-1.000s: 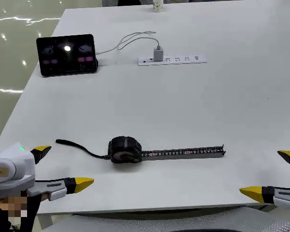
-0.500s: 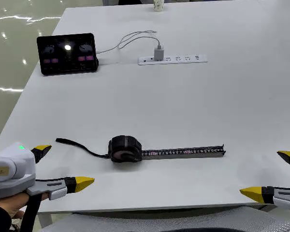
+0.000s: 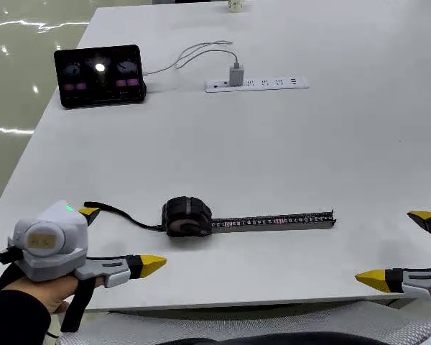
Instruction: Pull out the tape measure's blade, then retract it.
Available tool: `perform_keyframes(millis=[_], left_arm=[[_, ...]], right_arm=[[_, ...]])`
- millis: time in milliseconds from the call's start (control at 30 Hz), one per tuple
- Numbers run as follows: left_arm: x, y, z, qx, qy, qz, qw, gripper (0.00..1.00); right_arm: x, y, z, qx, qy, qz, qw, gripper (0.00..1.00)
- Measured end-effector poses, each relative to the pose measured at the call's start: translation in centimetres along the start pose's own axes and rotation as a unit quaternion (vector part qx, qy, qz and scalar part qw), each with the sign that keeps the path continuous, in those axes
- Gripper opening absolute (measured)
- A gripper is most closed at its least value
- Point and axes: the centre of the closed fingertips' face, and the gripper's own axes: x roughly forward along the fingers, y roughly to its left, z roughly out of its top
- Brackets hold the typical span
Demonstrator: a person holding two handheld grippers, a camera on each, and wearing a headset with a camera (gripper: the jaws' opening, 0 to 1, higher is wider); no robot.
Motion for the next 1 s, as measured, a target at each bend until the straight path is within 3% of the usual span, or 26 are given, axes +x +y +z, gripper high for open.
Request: perform_keyframes(millis=[133, 233, 400, 633, 767, 933, 1000], left_arm=[[0.8, -1.6, 1.3, 0.009, -0.006, -0.009, 0.9999, 0.99], [1.4, -2.4, 2.2, -0.002, -0.005, -0.017, 0.9998, 0.99], [2.5, -3.1, 3.1, -0.017, -0.005, -0.019, 0.9997, 0.99], [4.0, -4.4, 4.0, -0.031, -0.013, -0.024, 0.9991, 0.99], [4.7, -4.1, 4.3, -0.021, -0.012, 0.000, 0.9997, 0.99], [5.3, -4.6, 5.0, -0.053, -0.022, 0.003, 0.9983, 0.99], [5.6, -4.2, 5.3, -0.046, -0.030, 0.034, 0.9979, 0.99]], right_arm=[[0.3, -0.1, 0.4, -0.018, 0.008, 0.011, 0.9998, 0.99], [0.6, -0.1, 0.3, -0.034, 0.018, 0.024, 0.9990, 0.99], [0.9, 0.5, 0.5, -0.044, 0.029, 0.051, 0.9973, 0.99], [1.3, 0.0, 1.2, -0.078, 0.041, 0.058, 0.9943, 0.99], [1.6, -0.4, 2.0, -0.096, 0.044, 0.064, 0.9923, 0.99], [2.2, -0.6, 2.7, -0.126, 0.056, 0.079, 0.9873, 0.99], [2.7, -0.8, 2.7, -0.131, 0.056, 0.084, 0.9862, 0.99]])
